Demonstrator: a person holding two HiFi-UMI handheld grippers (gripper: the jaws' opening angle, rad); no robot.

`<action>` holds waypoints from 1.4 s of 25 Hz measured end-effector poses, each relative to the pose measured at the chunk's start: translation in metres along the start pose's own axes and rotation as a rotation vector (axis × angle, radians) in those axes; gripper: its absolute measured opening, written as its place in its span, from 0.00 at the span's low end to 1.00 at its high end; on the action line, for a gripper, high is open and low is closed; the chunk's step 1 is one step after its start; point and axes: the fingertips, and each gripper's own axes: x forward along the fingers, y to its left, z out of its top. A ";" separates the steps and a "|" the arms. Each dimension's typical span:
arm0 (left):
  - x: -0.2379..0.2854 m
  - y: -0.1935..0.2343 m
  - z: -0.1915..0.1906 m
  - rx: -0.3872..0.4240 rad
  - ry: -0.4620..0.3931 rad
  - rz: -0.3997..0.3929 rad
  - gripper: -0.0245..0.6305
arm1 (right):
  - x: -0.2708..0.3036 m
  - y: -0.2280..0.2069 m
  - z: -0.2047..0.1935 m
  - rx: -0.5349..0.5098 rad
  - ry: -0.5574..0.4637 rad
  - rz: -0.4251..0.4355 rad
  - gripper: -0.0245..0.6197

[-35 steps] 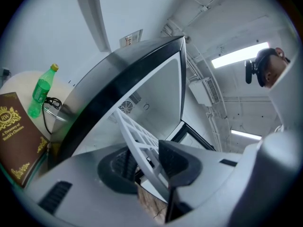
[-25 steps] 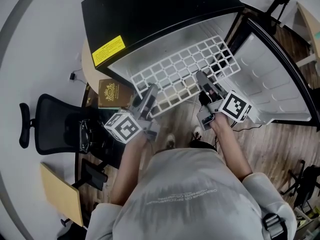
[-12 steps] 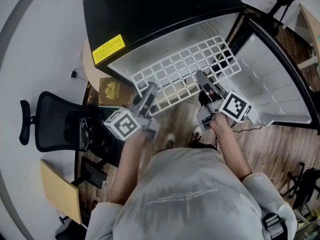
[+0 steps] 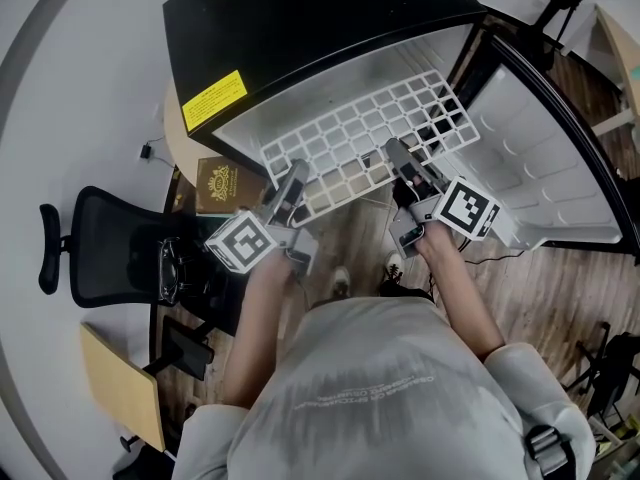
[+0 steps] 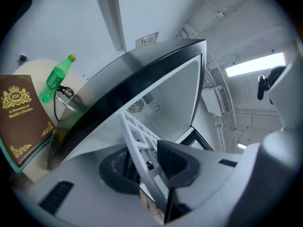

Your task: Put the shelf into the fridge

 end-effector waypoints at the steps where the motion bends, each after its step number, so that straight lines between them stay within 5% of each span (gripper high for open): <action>1: 0.001 0.000 0.001 0.013 0.003 -0.002 0.19 | 0.000 -0.001 0.000 0.002 0.001 -0.006 0.20; 12: 0.007 0.000 0.008 -0.094 -0.035 0.004 0.18 | 0.013 -0.006 0.007 0.031 0.050 -0.087 0.16; 35: -0.008 0.001 0.009 -0.001 -0.056 0.016 0.22 | 0.025 -0.007 0.010 -0.001 0.090 -0.061 0.16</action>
